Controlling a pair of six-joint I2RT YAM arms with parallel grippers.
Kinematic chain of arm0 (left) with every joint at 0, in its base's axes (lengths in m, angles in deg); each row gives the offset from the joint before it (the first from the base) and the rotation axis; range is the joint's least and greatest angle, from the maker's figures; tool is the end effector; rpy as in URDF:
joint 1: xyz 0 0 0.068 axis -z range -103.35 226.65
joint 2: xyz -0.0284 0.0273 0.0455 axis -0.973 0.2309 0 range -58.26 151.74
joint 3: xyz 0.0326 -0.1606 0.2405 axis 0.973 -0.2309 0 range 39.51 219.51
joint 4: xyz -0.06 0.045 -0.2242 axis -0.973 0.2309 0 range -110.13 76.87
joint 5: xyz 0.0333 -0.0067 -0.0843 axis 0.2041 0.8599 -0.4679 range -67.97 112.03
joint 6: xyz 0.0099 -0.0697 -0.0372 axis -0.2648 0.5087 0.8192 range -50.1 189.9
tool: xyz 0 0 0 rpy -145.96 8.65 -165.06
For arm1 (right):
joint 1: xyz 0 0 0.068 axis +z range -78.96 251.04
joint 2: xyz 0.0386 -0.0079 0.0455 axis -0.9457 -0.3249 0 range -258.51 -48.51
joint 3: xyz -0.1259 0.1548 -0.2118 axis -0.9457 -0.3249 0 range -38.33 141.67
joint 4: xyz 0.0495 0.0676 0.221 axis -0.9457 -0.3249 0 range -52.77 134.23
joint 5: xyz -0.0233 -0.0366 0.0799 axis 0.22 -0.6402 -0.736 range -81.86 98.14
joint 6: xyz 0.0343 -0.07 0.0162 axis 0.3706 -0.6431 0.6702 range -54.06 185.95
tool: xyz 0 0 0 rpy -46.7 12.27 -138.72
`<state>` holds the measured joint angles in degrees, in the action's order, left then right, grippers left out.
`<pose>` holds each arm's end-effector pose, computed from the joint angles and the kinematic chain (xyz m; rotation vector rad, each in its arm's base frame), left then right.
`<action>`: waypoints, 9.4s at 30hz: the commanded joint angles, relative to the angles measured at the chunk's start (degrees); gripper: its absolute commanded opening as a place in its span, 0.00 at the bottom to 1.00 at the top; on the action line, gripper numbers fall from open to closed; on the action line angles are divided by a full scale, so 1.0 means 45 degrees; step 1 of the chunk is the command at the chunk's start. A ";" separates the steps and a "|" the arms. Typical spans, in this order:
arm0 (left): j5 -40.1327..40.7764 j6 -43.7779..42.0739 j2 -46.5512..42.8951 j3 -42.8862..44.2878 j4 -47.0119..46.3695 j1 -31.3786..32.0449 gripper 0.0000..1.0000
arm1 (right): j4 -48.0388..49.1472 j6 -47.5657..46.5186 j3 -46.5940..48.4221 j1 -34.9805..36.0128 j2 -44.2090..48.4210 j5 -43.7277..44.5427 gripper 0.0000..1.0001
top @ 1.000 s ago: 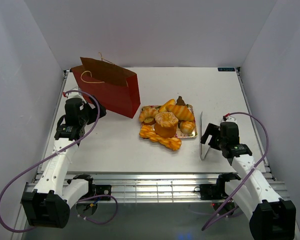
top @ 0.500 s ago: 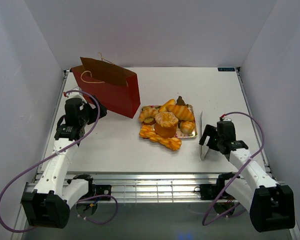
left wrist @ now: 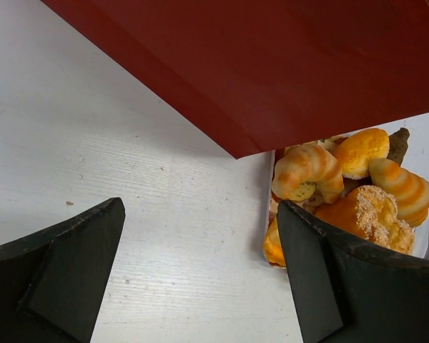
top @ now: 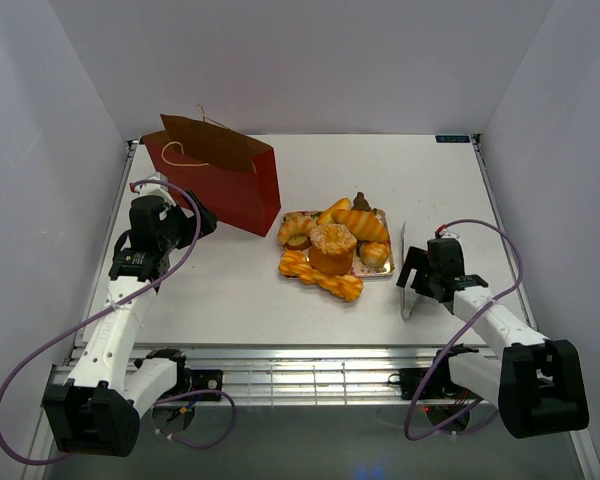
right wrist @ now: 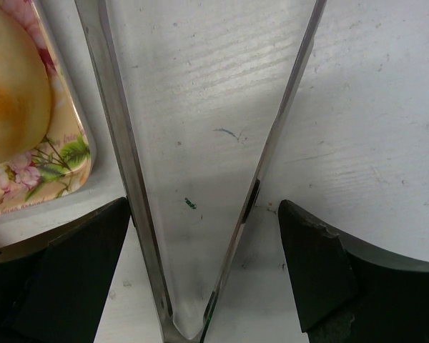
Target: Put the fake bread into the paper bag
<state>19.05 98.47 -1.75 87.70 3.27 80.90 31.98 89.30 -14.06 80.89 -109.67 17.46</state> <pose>0.2088 -0.0191 0.3022 -0.4222 2.1072 -0.3921 0.1859 0.0210 0.1711 0.3566 2.3880 0.0683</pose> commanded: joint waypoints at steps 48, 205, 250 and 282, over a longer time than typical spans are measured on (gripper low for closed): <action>-0.1642 0.0290 -0.0136 -0.0317 -0.0688 0.0032 0.97 | 0.0047 0.1021 0.1520 0.1425 -0.2364 0.2206 0.77; -0.0216 0.0017 -0.0078 0.0015 -0.0063 0.0032 0.98 | -0.6126 -0.3119 1.0387 0.8691 -0.1135 0.1034 0.16; -0.0236 0.0114 -0.0351 -0.0082 -0.0141 0.0032 0.98 | -0.3431 -0.2533 1.6401 0.8691 -0.2889 -0.1681 0.08; 0.0292 0.0349 -0.0586 -0.0180 -0.0102 0.0051 0.97 | -0.2043 -0.3744 2.2067 0.8691 -0.8828 -0.2345 0.08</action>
<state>20.36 99.72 -3.71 86.73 3.38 80.90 16.50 74.09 81.72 119.81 -148.97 6.64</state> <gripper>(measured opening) 0.969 0.283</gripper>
